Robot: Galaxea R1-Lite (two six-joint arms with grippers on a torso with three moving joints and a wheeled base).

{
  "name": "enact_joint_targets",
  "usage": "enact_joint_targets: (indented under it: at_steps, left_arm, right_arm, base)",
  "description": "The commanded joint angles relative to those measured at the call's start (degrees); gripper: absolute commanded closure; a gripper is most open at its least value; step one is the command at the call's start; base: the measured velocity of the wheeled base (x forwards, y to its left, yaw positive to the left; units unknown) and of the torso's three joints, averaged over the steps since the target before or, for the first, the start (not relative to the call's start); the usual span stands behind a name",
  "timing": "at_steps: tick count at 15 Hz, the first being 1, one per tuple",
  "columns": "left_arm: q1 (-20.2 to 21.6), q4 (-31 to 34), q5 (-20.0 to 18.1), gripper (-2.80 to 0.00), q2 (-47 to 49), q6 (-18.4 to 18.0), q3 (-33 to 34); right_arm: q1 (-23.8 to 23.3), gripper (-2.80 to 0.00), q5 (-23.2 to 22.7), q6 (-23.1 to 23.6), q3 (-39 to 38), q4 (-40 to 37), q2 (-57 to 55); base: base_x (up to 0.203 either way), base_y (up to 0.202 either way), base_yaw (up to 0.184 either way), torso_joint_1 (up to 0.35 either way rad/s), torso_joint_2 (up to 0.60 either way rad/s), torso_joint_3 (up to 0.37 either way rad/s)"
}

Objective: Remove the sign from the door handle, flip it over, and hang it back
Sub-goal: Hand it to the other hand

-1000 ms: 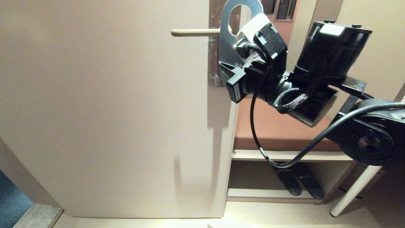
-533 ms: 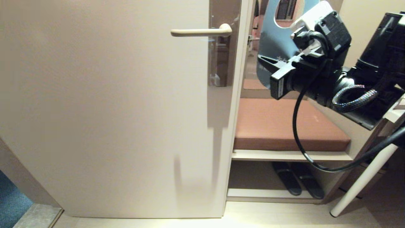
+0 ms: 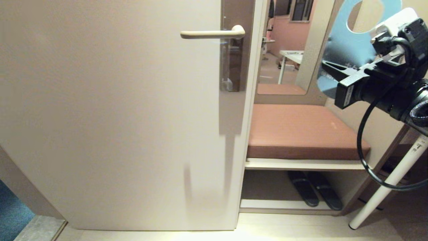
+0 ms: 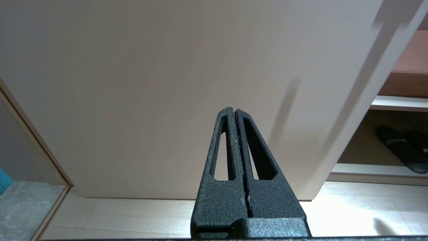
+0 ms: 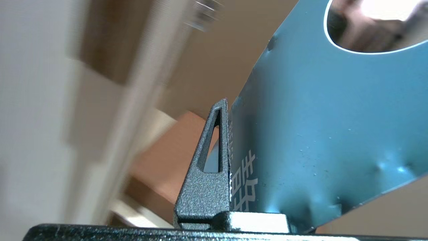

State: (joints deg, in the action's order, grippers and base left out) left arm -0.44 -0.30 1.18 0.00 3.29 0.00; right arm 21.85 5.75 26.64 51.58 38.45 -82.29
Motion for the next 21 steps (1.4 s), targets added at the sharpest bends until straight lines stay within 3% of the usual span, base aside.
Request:
enact_joint_targets:
  at_steps: [1, 6, 11, 17, 21]
  left_arm:
    - [0.0, 0.0, 0.0, 0.00, 0.0, 0.1, 0.0]
    - [0.0, 0.0, 0.0, 0.00, 0.0, 0.1, 0.0]
    - [0.0, 0.0, 0.0, 0.00, 0.0, 0.1, 0.0]
    - [0.0, 0.0, 0.0, 0.00, 0.0, 0.1, 0.0]
    - [0.0, 0.0, 0.0, 0.00, 0.0, 0.1, 0.0]
  right_arm:
    - [-3.8, 0.00, 0.0, -0.2, -1.4, 0.2, 2.0]
    - [-10.1, 0.00, 0.2, -1.1, -11.2, 0.2, 10.4]
    - [-14.8, 0.00, 0.6, -4.3, -29.1, 0.2, 24.4]
    - [-16.9, 0.00, 0.5, -9.9, -49.2, 0.0, 42.2]
    - [-18.3, 0.00, 0.2, -11.0, -51.5, -7.5, 51.6]
  base:
    - [0.000, 0.000, 0.000, 0.000, 0.00, 0.000]
    - [0.000, 0.000, 0.000, 0.000, 0.00, 0.000]
    - [0.000, 0.000, 0.000, 0.000, 0.00, 0.000]
    - [0.000, 0.000, 0.000, 0.000, 0.00, 0.000]
    - [0.000, 0.000, 0.000, 0.000, 0.00, 0.000]
